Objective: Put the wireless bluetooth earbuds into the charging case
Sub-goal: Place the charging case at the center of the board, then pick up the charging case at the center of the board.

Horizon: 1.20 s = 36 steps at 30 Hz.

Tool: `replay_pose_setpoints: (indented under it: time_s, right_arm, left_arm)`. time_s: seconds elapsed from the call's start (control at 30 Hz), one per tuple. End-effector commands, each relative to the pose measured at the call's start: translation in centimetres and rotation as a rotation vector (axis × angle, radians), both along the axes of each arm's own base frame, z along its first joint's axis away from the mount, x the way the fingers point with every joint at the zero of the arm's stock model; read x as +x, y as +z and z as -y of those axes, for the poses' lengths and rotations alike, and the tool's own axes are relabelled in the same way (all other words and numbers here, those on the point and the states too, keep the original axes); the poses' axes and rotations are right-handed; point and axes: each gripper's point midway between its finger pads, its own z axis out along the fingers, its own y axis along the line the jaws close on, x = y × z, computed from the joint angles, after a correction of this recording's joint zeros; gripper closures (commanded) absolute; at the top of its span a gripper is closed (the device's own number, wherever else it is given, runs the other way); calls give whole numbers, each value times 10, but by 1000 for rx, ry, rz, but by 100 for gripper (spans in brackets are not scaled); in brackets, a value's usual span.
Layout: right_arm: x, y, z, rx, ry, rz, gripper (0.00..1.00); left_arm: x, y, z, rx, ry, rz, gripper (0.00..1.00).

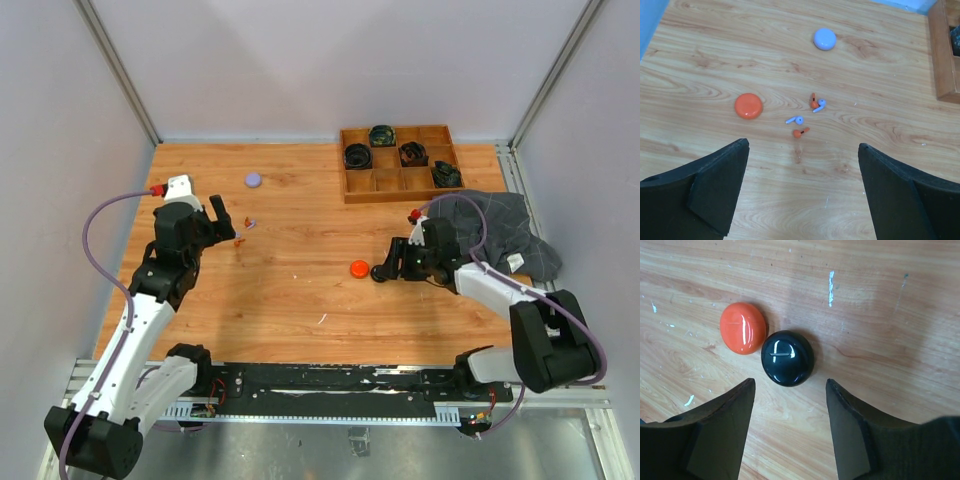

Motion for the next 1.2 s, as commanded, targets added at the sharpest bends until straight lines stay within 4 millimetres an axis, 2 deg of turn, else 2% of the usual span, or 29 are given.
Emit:
replay_pose_setpoints:
  time_s: [0.0, 0.13, 0.3, 0.4, 0.53, 0.6, 0.9, 1.17]
  right_arm:
    - [6, 17, 15, -53, -15, 81, 39]
    - [7, 30, 24, -88, -8, 192, 33]
    - [11, 58, 33, -94, -32, 381, 26]
    - [13, 73, 37, -78, -58, 501, 21]
    - [14, 84, 47, -92, -95, 634, 18]
    - [11, 90, 46, -59, -103, 687, 17]
    - [4, 98, 48, -64, -141, 788, 15]
    - [3, 105, 47, -107, -154, 856, 13]
  left_arm:
    - [5, 6, -9, -5, 54, 36, 4]
    - [9, -2, -18, 1, 106, 12, 2]
    - [16, -15, -36, 8, 220, -42, 1]
    - [23, -28, -41, -6, 245, -92, 1]
    - [34, -47, -49, -33, 267, -167, 1]
    - [40, -56, -55, -59, 288, -194, 1]
    - [64, -102, -77, -128, 399, -321, 1]
    - [92, -143, -83, -192, 398, -423, 1]
